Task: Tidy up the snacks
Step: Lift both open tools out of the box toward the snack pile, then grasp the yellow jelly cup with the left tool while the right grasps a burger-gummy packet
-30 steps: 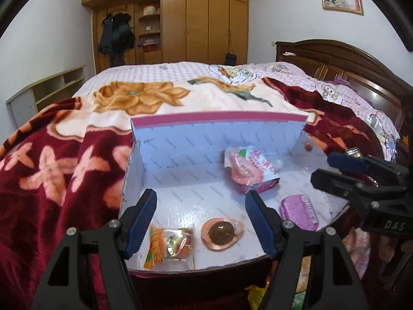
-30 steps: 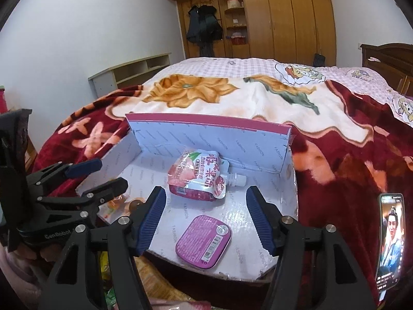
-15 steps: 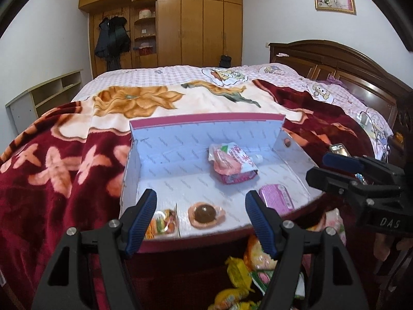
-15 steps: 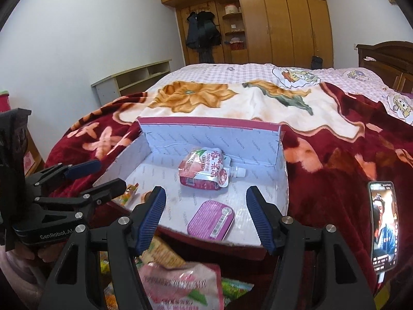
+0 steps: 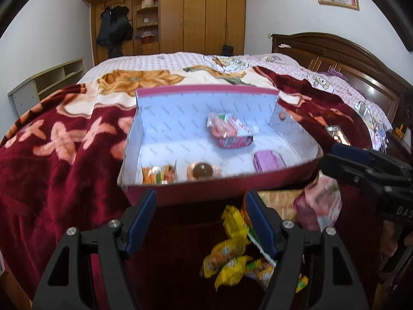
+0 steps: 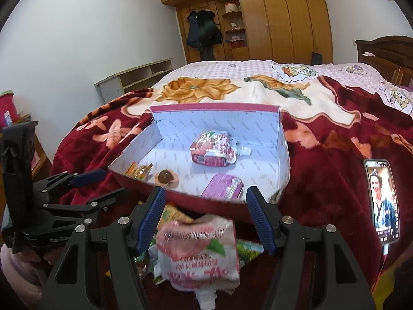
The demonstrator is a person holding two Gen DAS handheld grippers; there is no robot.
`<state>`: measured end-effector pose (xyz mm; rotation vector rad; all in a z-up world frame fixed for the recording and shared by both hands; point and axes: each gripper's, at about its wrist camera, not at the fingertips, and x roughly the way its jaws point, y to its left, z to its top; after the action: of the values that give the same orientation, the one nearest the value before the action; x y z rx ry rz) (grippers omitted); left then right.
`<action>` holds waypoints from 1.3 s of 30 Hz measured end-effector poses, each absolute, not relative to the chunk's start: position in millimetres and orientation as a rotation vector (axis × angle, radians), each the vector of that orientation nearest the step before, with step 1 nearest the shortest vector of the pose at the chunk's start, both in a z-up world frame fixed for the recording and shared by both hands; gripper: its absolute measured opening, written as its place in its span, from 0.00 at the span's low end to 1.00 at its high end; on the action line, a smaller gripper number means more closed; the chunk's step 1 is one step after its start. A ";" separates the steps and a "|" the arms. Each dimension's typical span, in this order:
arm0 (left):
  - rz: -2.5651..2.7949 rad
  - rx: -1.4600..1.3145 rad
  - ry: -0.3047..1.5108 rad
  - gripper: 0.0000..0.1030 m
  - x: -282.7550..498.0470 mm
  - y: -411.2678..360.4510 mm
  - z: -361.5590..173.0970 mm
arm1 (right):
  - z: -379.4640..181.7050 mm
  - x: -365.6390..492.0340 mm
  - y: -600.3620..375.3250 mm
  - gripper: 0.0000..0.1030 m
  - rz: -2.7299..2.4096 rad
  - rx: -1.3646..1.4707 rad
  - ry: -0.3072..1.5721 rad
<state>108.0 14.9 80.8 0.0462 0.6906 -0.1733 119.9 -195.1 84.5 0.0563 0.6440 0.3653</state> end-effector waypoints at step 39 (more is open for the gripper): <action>-0.224 -0.001 0.746 0.35 85.0 8.5 42.4 | 62.0 67.9 -185.3 0.64 0.407 0.083 0.711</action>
<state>85.0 8.5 42.4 -0.0009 0.7463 -0.2237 67.9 -185.3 62.0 0.0825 0.7114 0.4074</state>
